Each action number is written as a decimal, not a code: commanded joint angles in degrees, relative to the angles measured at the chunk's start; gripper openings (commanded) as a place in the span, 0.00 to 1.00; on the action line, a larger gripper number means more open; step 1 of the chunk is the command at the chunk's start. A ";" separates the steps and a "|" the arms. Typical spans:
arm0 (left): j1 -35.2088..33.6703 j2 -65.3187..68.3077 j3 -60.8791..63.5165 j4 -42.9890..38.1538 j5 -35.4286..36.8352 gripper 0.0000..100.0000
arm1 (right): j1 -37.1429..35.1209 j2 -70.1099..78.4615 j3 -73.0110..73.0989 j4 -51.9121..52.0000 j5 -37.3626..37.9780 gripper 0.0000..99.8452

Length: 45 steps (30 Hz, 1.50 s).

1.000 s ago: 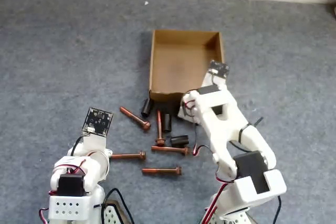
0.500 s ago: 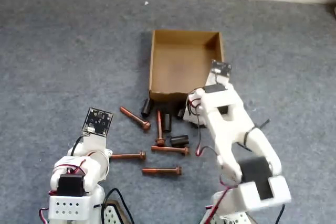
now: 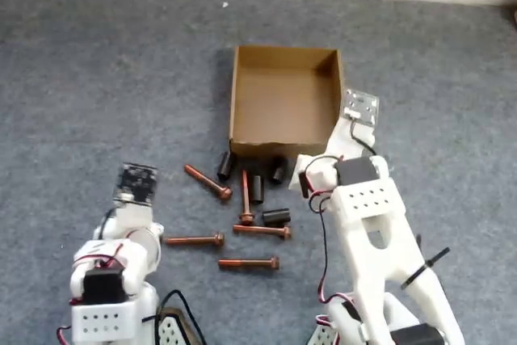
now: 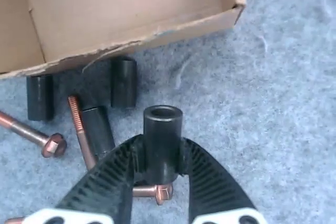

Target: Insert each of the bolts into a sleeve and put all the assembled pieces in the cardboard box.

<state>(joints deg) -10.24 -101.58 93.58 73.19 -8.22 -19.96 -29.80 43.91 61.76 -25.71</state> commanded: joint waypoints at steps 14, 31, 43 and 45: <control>1.45 0.66 -24.84 6.95 -20.13 0.07 | 10.51 -2.86 2.24 -1.45 0.97 0.00; 25.63 33.27 -35.56 12.57 -24.18 0.16 | 13.85 -2.59 8.04 -9.19 1.14 0.00; 28.79 44.79 -27.82 -2.02 -30.77 0.18 | 14.20 -2.59 8.04 -9.19 1.14 0.00; 28.79 46.20 -26.42 -4.92 -31.38 0.18 | 14.20 -2.59 8.04 -9.19 1.14 0.00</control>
<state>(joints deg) 17.71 -57.89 65.54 74.59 -37.85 -6.51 -30.95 52.62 53.93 -25.10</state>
